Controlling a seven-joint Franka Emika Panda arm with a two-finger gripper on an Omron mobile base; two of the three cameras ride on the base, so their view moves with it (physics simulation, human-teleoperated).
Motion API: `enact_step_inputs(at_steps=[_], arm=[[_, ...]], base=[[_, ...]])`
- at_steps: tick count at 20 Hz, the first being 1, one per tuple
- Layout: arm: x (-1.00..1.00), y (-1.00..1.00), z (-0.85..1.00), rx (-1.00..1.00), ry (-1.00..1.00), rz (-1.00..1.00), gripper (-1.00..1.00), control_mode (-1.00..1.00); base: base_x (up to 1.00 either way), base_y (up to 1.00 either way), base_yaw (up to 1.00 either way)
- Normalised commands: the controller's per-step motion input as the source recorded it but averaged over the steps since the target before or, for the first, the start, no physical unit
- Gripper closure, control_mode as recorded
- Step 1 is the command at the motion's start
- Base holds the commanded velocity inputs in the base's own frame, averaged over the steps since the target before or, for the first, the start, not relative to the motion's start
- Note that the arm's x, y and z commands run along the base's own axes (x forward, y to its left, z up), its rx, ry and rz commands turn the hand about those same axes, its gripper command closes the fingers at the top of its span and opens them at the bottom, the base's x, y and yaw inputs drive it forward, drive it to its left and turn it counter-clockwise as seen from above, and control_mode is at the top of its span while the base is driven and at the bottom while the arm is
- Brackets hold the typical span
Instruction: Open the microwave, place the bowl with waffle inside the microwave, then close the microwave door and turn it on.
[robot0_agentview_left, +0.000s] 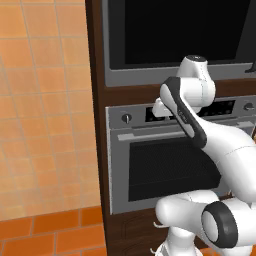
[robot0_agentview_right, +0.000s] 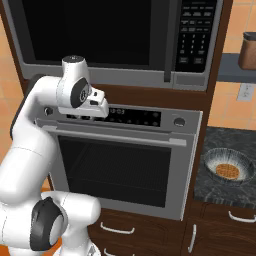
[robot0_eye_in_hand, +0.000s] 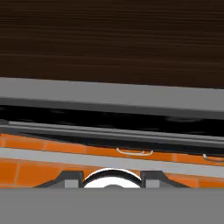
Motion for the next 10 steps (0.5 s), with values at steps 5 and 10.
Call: enact_step_inputs(at_steps=[5, 10], arm=[[-0.28, -0.18, 0.14, 0.00, -0.17, 0.00, -1.00, -1.00], [-0.33, -0.82, 0.40, 0.00, -0.21, -0.03, -1.00, -1.00]], base=[[0.00, 0.00, 0.00], [0.00, 0.00, 0.00]])
